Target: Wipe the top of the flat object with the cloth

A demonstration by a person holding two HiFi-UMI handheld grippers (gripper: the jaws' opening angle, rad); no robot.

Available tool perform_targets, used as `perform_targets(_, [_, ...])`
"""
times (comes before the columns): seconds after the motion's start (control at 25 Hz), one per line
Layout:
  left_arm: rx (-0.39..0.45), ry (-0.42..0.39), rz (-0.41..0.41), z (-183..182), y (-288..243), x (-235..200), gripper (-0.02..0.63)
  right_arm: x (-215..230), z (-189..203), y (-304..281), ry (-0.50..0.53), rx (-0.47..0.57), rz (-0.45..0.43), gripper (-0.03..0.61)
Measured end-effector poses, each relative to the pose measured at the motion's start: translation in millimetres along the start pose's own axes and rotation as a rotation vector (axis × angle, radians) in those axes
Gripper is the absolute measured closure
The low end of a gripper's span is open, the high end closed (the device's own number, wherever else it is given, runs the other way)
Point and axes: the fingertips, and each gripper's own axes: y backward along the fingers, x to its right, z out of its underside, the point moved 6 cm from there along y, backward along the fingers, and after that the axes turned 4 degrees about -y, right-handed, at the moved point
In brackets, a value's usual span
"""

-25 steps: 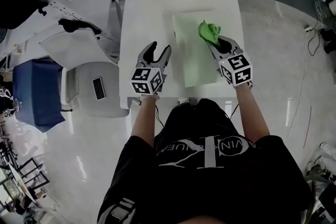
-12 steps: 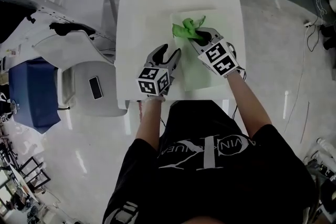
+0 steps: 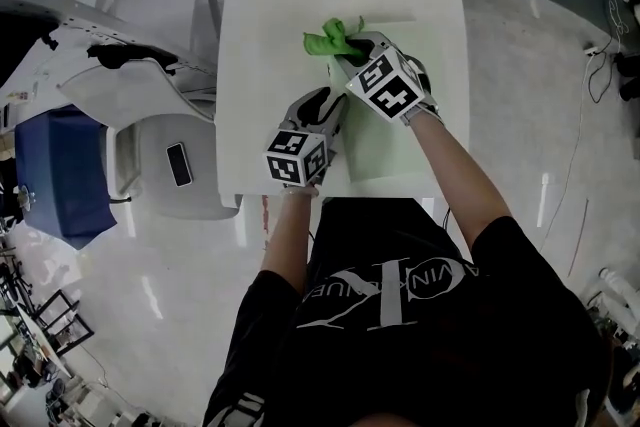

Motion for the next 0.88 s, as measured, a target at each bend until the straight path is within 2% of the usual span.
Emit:
perform_targets(0.04, [-0.001, 0.004, 0.002, 0, -1, 2, 0.482, 0, -3, -5, -0.003, 0.001, -0.005, 0.518])
perform_targets(0.16, [0.004, 0.028, -0.007, 2, 0, 4, 0.505, -4, -8, -17, -0.031, 0.005, -0.026, 0.518])
perform_targets(0.52, [0.015, 0.063, -0.004, 4, 1, 3, 0.508, -1, 0, -23, -0.068, -0.033, -0.067, 0.518])
perform_targets(0.72, [0.016, 0.074, 0.001, 5, 2, 1, 0.508, 22, 19, -6, -0.123, -0.029, -0.004, 0.518])
perform_targets(0.88, [0.014, 0.082, 0.006, 5, 3, 0, 0.508, 47, 48, 13, -0.209, -0.055, 0.056, 0.519])
